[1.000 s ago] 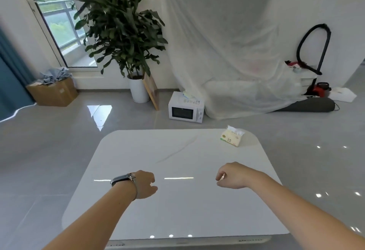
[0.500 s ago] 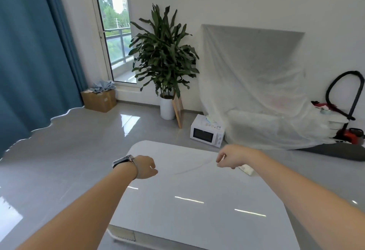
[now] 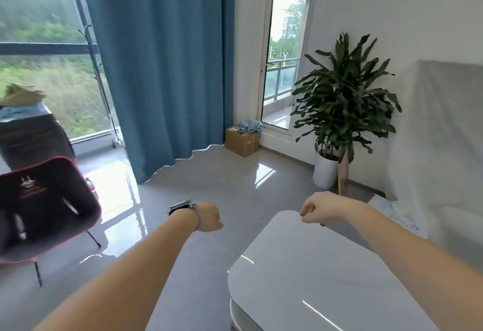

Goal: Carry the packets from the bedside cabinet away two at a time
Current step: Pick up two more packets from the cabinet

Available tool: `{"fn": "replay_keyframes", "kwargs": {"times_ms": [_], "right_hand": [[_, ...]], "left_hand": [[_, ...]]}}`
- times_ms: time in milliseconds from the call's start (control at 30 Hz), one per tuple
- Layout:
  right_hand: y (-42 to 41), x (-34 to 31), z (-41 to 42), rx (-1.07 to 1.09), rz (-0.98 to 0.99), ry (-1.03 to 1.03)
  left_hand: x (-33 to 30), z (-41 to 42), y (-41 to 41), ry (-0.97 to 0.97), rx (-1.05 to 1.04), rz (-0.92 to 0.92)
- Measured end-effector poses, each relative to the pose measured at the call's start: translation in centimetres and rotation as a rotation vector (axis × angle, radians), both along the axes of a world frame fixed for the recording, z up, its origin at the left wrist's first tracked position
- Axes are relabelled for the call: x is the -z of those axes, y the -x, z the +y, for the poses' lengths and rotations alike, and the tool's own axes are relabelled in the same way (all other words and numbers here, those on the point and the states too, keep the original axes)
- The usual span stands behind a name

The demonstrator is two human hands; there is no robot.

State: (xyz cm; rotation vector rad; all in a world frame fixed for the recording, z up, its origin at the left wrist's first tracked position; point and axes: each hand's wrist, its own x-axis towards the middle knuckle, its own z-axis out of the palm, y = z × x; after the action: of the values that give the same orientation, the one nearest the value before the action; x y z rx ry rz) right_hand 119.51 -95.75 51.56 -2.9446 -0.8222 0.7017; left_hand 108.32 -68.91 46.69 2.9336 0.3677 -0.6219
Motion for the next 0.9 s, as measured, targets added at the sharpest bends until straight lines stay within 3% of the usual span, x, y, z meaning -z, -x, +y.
{"fn": "replay_keyframes", "kwargs": {"times_ms": [300,600,900], "right_hand": [[1.3,-1.4,23.4,-0.335,-0.014,-0.052],[6.6,0.5,50.0,-0.756,0.005,-0.062],[20.8,1.9,73.5,-1.367,-0.079,0.005]], "left_hand": [[0.3,17.9,9.0,0.049,-0.362,-0.083],[2.2,35.6,21.4,0.059,-0.790,-0.040],[3.0,45.2,37.2,0.111,-1.272,-0.082]]}}
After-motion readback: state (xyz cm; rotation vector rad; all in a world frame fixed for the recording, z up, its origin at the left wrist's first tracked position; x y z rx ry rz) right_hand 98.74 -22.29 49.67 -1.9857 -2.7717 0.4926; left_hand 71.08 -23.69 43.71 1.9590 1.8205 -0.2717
